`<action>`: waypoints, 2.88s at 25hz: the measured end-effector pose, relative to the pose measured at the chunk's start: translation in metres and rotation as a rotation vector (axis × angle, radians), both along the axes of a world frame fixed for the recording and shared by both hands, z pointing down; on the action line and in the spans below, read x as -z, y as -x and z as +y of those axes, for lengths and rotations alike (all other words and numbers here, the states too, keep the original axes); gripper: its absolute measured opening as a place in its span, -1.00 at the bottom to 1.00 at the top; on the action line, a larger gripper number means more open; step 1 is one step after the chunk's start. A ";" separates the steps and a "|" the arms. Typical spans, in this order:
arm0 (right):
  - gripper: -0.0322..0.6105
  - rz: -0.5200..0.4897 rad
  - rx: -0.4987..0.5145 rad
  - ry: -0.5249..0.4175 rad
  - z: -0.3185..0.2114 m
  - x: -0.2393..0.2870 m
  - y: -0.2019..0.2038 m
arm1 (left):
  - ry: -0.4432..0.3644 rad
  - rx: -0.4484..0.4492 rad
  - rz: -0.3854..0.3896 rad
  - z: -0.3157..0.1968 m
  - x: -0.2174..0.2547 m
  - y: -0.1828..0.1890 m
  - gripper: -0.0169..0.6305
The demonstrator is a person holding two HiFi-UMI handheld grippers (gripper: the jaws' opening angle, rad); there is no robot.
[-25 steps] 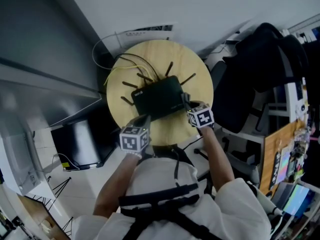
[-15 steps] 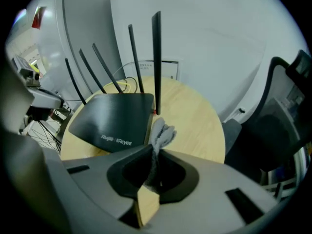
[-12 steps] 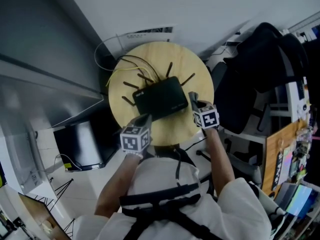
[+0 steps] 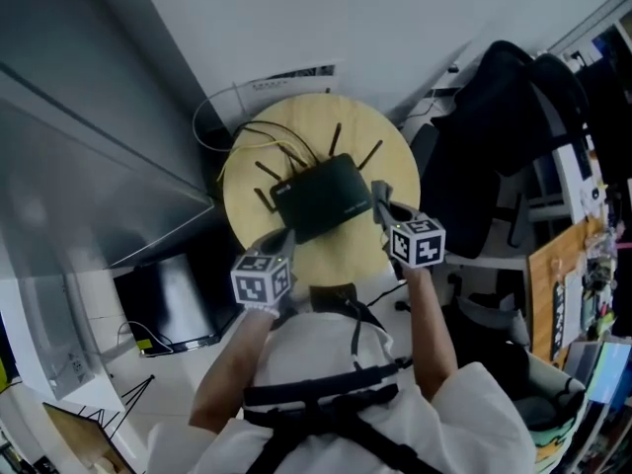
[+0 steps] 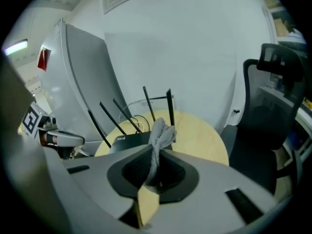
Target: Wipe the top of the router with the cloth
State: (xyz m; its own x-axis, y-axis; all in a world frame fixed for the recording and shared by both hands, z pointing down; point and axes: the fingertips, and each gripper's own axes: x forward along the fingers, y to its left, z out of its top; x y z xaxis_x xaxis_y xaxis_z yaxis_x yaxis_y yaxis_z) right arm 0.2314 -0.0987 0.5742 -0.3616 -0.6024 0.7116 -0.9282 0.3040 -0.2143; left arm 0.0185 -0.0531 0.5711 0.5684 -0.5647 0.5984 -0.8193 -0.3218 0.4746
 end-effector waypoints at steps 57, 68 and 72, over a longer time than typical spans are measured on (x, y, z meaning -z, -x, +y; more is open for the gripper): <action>-0.78 0.160 0.648 0.254 0.022 -0.151 -0.016 | 0.058 -0.064 -0.014 -0.021 -0.022 -0.053 -0.98; -0.78 0.016 0.509 0.231 0.061 -0.142 0.059 | 0.057 -0.079 -0.025 0.029 -0.016 -0.015 -0.98; -0.78 0.002 0.519 0.232 0.070 -0.144 0.082 | 0.053 -0.057 -0.027 0.042 -0.016 0.004 -0.98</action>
State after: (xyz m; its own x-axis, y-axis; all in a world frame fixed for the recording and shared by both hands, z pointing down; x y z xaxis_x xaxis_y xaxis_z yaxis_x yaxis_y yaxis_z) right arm 0.1489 -0.0288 0.7181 -0.5672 -0.1741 0.8049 -0.6703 0.6654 -0.3284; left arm 0.0150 -0.0113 0.5867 0.5818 -0.4989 0.6424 -0.8132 -0.3428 0.4703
